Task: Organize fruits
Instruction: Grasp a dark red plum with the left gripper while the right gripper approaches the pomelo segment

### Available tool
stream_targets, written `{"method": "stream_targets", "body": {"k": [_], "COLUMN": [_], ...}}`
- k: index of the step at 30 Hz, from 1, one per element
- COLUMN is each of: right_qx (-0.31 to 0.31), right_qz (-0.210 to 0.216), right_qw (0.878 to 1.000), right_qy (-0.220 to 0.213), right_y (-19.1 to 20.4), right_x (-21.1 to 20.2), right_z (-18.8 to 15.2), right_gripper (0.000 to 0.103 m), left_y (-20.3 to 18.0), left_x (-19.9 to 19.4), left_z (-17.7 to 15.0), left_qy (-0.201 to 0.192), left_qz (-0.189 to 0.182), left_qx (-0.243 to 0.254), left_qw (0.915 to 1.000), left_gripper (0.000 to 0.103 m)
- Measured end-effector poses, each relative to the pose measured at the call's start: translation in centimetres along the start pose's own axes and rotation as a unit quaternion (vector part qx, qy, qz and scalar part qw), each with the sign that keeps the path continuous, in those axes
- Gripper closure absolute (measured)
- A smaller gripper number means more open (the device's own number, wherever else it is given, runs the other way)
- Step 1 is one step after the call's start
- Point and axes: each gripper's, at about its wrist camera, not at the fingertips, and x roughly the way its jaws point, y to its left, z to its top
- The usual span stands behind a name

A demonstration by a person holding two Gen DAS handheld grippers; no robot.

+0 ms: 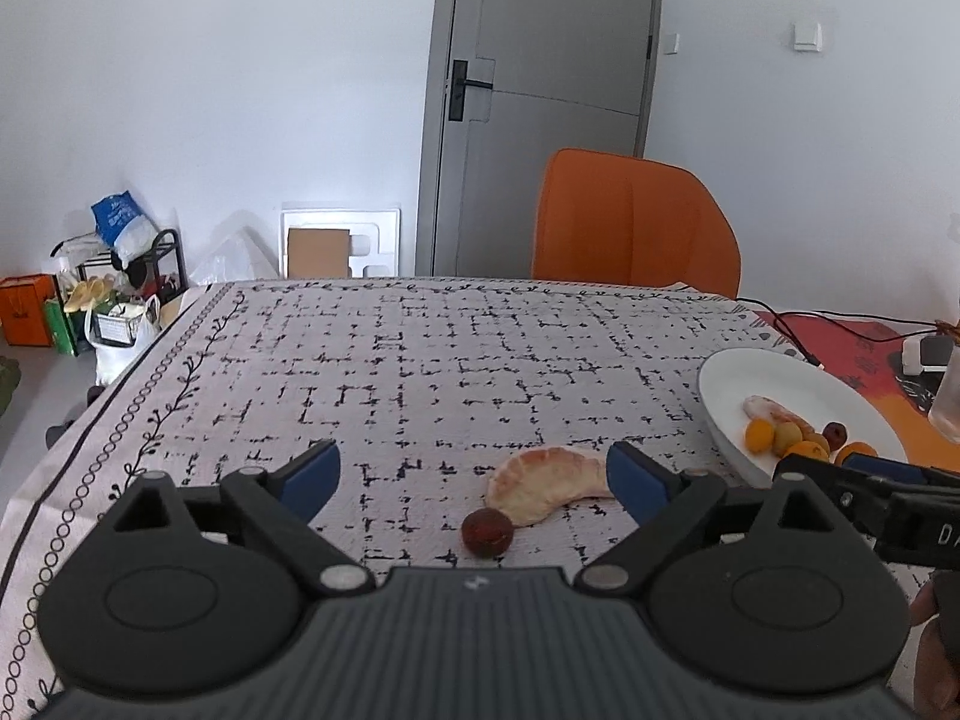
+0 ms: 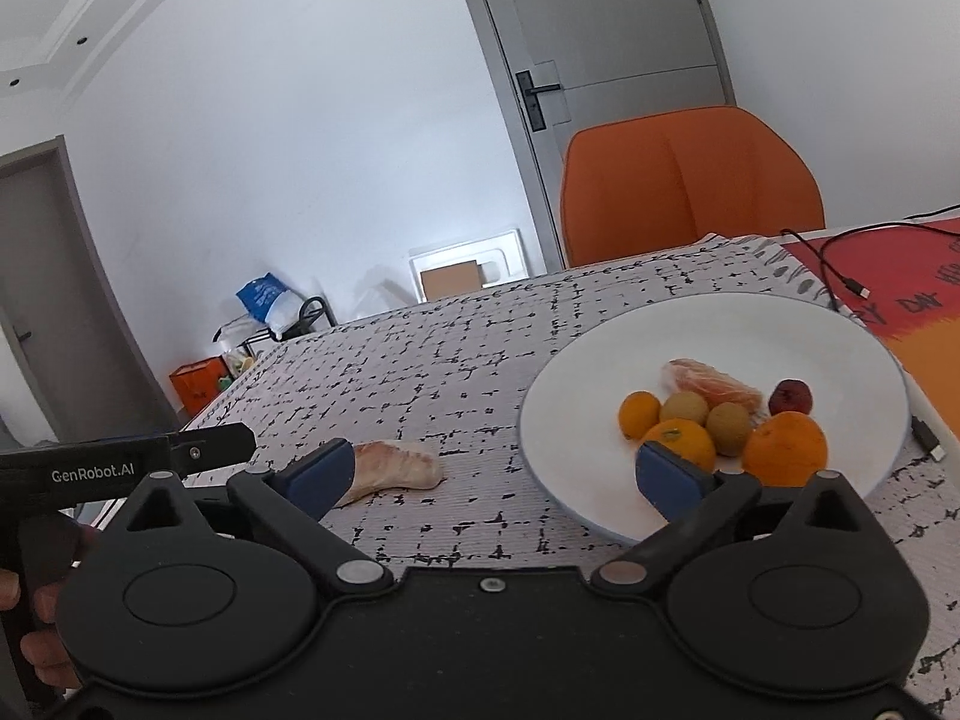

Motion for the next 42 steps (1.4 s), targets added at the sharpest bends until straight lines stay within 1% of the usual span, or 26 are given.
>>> {"method": "stream_targets", "body": {"k": [10, 15, 19, 21, 22, 23, 24, 25, 26, 27, 28, 30, 34, 42], "right_qx": [-0.015, -0.021, -0.026, -0.028, -0.029, -0.029, -0.03, -0.03, -0.029, -0.029, -0.03, -0.035, -0.051, -0.067], "right_qz": [0.008, 0.018, 0.02, 0.021, 0.02, 0.019, 0.019, 0.018, 0.018, 0.018, 0.018, 0.017, 0.012, 0.019], "right_qw": [1.0, 0.999, 0.999, 0.999, 0.999, 0.999, 0.999, 0.999, 0.999, 0.999, 0.998, 0.998, 0.998, 0.997], "right_qy": [0.012, 0.022, 0.031, 0.034, 0.036, 0.037, 0.038, 0.04, 0.041, 0.042, 0.043, 0.043, 0.042, 0.037], "right_y": [1.0, 1.2, 1.4, 1.5, 1.5, 1.5, 1.5, 1.5, 1.5, 1.6, 1.6, 1.9, 2.7, 4.1], "right_x": [1.0, 1.7, 2.4, 2.8, 2.9, 3.1, 3.2, 3.3, 3.5, 3.6, 3.7, 3.9, 4.3, 4.8], "right_z": [-0.4, -0.6, -0.7, -0.7, -0.7, -0.6, -0.6, -0.6, -0.5, -0.4, -0.4, -0.4, -0.3, 0.4], "right_gripper": [0.002, 0.002, 0.002, 0.003, 0.003, 0.003, 0.003, 0.004, 0.004, 0.004, 0.004, 0.004, 0.004, 0.006], "left_y": [1.1, 1.3, 1.6, 1.5, 1.4, 1.4, 1.3, 1.3, 1.4, 1.4, 1.5, 2.0, 2.9, 4.9], "left_x": [1.5, 2.5, 3.3, 3.8, 4.0, 4.3, 4.5, 4.8, 5.0, 4.9, 5.0, 4.9, 4.4, 3.8], "left_z": [-1.0, -1.5, -1.8, -2.0, -2.1, -2.3, -2.4, -2.6, -2.7, -2.7, -2.7, -2.6, -2.4, -2.1], "left_qy": [0.016, 0.029, 0.036, 0.039, 0.042, 0.047, 0.054, 0.061, 0.063, 0.055, 0.057, 0.06, 0.053, 0.043], "left_qz": [-0.001, 0.0, -0.006, -0.011, -0.015, -0.019, -0.022, -0.026, -0.027, -0.025, -0.029, -0.038, -0.029, -0.021], "left_qx": [-0.016, -0.013, -0.025, -0.024, -0.024, -0.025, -0.027, -0.03, -0.031, -0.029, -0.03, -0.044, -0.051, -0.072], "left_qw": [0.9997, 0.9995, 0.999, 0.9989, 0.9987, 0.9984, 0.9979, 0.9973, 0.9972, 0.9978, 0.9975, 0.9966, 0.9968, 0.9963], "left_gripper": [0.009, 0.009, 0.011, 0.014, 0.02, 0.028, 0.033, 0.046, 0.053, 0.06, 0.081, 0.08, 0.08, 0.08]}}
